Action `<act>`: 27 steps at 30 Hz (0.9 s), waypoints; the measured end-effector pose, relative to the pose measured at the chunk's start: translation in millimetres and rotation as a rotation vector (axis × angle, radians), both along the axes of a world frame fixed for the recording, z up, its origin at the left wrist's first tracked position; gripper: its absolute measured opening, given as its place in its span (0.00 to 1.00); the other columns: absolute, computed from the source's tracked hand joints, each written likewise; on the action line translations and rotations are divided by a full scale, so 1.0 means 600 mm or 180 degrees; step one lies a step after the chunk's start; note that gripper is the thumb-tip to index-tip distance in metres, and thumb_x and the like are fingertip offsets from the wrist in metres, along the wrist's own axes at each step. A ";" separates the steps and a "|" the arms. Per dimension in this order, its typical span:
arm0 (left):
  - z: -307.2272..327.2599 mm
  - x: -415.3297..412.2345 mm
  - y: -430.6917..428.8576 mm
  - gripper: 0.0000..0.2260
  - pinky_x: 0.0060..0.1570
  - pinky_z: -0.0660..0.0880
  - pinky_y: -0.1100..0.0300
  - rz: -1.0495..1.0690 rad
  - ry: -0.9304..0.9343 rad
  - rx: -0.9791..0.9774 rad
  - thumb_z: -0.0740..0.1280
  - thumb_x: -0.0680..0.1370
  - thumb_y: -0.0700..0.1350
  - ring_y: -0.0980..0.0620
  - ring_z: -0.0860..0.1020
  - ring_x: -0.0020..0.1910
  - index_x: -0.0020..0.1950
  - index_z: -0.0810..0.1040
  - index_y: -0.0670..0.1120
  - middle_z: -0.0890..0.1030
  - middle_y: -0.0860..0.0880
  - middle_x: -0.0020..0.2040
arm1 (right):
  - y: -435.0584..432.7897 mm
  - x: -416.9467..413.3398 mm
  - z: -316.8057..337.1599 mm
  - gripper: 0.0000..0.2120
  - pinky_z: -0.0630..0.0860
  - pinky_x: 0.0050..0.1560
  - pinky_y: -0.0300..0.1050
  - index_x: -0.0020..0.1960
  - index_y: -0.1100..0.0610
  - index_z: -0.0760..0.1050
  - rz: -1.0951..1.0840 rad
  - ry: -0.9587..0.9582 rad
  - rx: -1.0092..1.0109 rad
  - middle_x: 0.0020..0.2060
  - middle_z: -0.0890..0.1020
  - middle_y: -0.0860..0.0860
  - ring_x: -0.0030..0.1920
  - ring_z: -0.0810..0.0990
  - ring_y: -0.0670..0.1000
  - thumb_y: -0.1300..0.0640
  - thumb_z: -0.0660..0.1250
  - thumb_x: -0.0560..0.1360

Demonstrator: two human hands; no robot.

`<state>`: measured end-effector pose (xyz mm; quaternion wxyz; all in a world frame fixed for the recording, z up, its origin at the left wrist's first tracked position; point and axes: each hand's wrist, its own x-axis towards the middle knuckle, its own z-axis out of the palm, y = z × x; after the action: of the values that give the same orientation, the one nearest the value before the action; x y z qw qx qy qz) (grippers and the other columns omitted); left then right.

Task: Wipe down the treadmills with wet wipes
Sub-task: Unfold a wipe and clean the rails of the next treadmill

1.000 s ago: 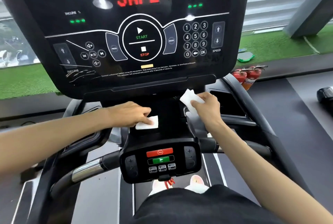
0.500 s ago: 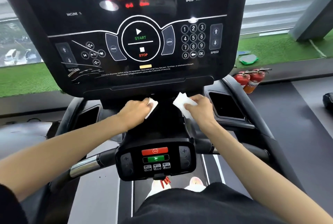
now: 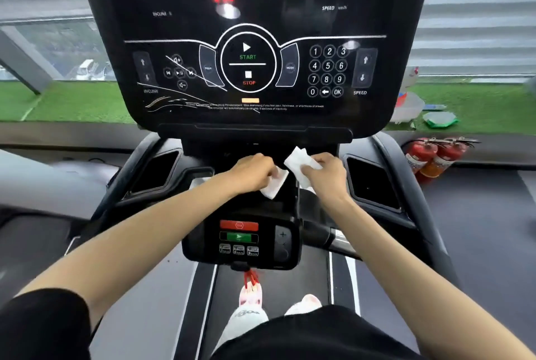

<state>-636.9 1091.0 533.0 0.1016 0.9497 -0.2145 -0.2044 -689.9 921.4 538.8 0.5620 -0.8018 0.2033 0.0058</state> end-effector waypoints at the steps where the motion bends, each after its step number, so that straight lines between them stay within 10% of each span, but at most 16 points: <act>1: -0.001 0.000 -0.008 0.11 0.48 0.77 0.54 0.0175 0.0159 -0.0344 0.66 0.75 0.36 0.49 0.81 0.50 0.52 0.84 0.46 0.83 0.48 0.50 | -0.006 -0.002 0.001 0.06 0.67 0.26 0.25 0.49 0.56 0.75 -0.0045 0.0010 -0.0018 0.39 0.77 0.48 0.35 0.73 0.41 0.63 0.68 0.73; 3: 0.012 -0.011 -0.010 0.12 0.54 0.75 0.60 0.0447 0.0176 -0.0897 0.67 0.75 0.36 0.56 0.79 0.49 0.55 0.84 0.47 0.83 0.49 0.53 | -0.013 -0.006 0.006 0.06 0.67 0.26 0.27 0.49 0.56 0.75 -0.0118 0.0054 0.0013 0.38 0.76 0.47 0.35 0.72 0.41 0.62 0.67 0.74; 6: 0.057 -0.027 0.016 0.13 0.39 0.67 0.76 0.0759 -0.0042 -0.1497 0.67 0.74 0.33 0.66 0.73 0.32 0.56 0.84 0.45 0.84 0.52 0.41 | -0.017 -0.011 0.016 0.07 0.68 0.31 0.33 0.52 0.59 0.76 -0.0257 0.0050 0.0114 0.37 0.76 0.46 0.34 0.73 0.43 0.62 0.67 0.73; 9: 0.114 -0.029 0.062 0.13 0.29 0.65 0.74 0.1022 -0.0210 -0.1913 0.67 0.73 0.32 0.62 0.69 0.22 0.54 0.84 0.43 0.75 0.57 0.25 | -0.013 -0.019 0.031 0.10 0.73 0.36 0.39 0.54 0.60 0.76 -0.0328 0.0095 0.0313 0.39 0.77 0.49 0.36 0.76 0.46 0.63 0.68 0.73; 18: 0.168 -0.073 0.083 0.13 0.25 0.63 0.67 0.0985 0.0049 -0.2696 0.67 0.74 0.32 0.57 0.66 0.25 0.54 0.83 0.45 0.71 0.49 0.32 | 0.042 -0.077 0.070 0.06 0.80 0.50 0.51 0.51 0.62 0.75 -0.0799 0.0082 0.1628 0.44 0.80 0.57 0.44 0.80 0.55 0.68 0.67 0.75; 27: 0.114 -0.226 -0.004 0.12 0.32 0.66 0.68 -0.0099 0.0261 -0.2946 0.67 0.74 0.33 0.61 0.65 0.26 0.56 0.82 0.41 0.70 0.53 0.30 | 0.078 -0.257 0.064 0.05 0.75 0.28 0.40 0.50 0.65 0.76 -0.1944 -0.0236 0.2460 0.39 0.78 0.59 0.32 0.78 0.51 0.68 0.64 0.75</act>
<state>-772.7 1088.7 601.5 0.5200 0.7923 -0.2932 -0.1261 -844.4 968.0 577.1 0.8011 -0.4382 0.3918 -0.1127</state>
